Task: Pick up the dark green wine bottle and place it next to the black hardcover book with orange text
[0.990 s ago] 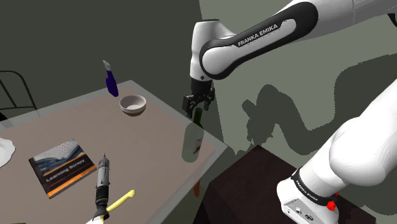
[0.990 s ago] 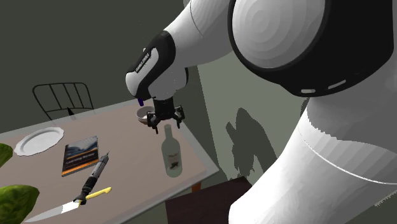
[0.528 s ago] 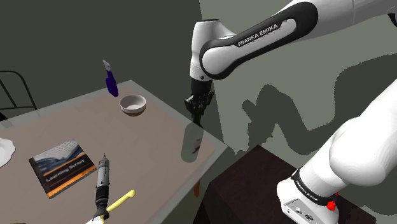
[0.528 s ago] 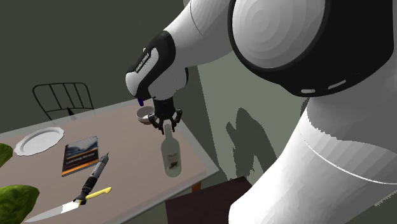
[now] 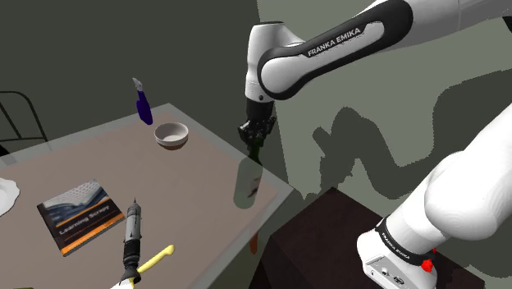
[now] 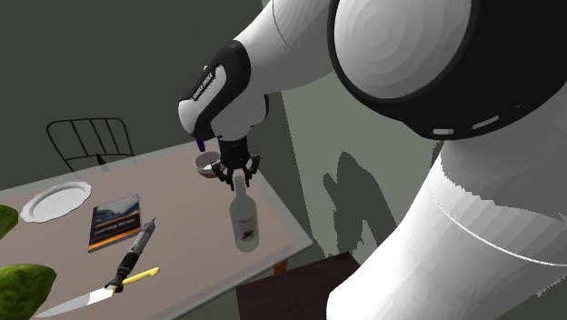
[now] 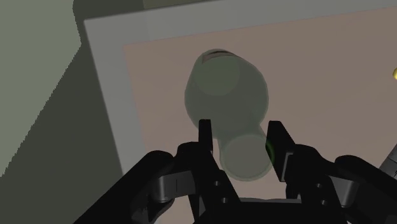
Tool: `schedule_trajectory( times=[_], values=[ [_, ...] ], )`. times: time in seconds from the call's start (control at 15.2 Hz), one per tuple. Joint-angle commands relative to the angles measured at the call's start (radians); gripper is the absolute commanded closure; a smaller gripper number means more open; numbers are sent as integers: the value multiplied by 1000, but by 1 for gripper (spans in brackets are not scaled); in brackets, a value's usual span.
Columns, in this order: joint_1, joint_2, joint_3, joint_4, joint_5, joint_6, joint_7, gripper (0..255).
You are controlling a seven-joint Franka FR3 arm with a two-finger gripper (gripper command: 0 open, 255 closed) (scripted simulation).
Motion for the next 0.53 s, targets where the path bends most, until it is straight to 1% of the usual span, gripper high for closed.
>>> schedule_trajectory(
  times=[0.0, 0.46],
  values=[
    [0, -15, -1, 8, 5, -23, -3, 255],
    [-1, -64, -4, 56, 17, -118, -11, 255]
  ],
)
